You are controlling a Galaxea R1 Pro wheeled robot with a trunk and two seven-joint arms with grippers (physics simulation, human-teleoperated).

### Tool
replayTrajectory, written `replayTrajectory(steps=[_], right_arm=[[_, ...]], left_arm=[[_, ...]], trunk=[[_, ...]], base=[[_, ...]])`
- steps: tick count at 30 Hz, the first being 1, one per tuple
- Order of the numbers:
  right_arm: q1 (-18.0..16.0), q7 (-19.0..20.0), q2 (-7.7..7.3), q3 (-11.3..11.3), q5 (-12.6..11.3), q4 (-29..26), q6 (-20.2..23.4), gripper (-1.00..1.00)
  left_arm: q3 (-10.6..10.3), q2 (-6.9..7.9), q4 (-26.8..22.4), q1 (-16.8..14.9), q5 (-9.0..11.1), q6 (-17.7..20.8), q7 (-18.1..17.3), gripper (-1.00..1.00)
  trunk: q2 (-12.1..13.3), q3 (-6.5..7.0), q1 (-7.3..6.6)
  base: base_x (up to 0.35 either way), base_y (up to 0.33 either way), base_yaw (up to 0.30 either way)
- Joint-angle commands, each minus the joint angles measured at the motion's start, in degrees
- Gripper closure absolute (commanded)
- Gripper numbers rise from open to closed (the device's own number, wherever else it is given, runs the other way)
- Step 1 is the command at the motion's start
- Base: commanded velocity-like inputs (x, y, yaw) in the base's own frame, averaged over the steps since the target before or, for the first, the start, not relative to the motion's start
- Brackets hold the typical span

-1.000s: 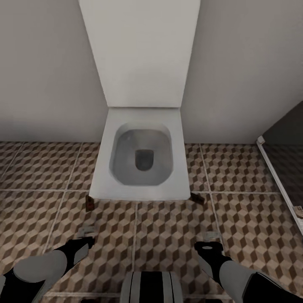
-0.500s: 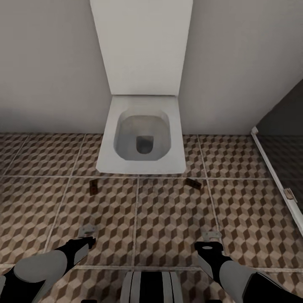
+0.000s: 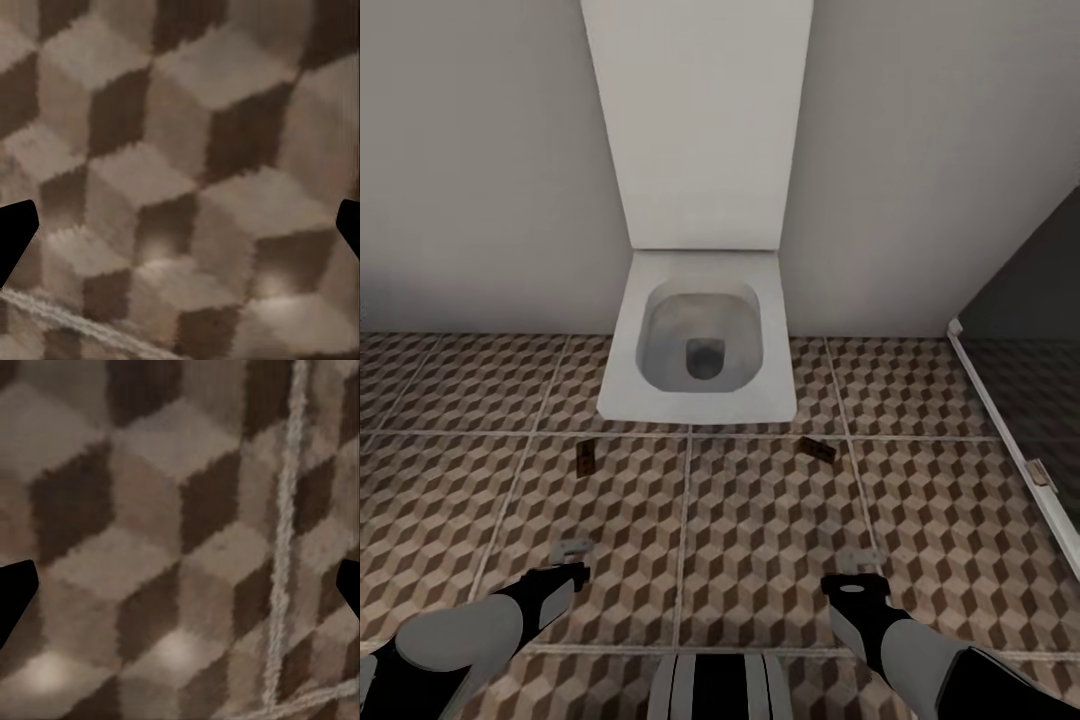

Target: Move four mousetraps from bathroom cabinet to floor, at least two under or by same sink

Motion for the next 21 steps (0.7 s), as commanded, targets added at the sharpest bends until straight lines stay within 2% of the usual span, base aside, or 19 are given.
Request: replayTrajectory(steps=[1,8,21], right_arm=[[0.0,-0.2,0.02,0.5,-0.5,0.0,-0.1,-1.0],[0.0,0.0,0.07,0.6,-0.2,-0.1,-0.2,-1.0],[2.2,0.1,-0.32,0.8,0.2,0.2,-1.3,-1.0]], left_arm=[[-0.4,0.05,-0.3,-0.1,0.1,0.1,0.4,-1.0],[-0.4,0.08,-0.6,0.3,0.1,0.1,0.4,-1.0],[-0.4,-0.15,-1.0,5.9,0.1,0.0,0.3,-1.0]], trunk=[[0.0,0.2,-0.03],[0.1,1.75,-0.21],[0.3,4.63,-0.55]], base=[[-0.002,0.0,0.0],[-0.001,0.0,0.0],[0.0,0.0,0.0]])
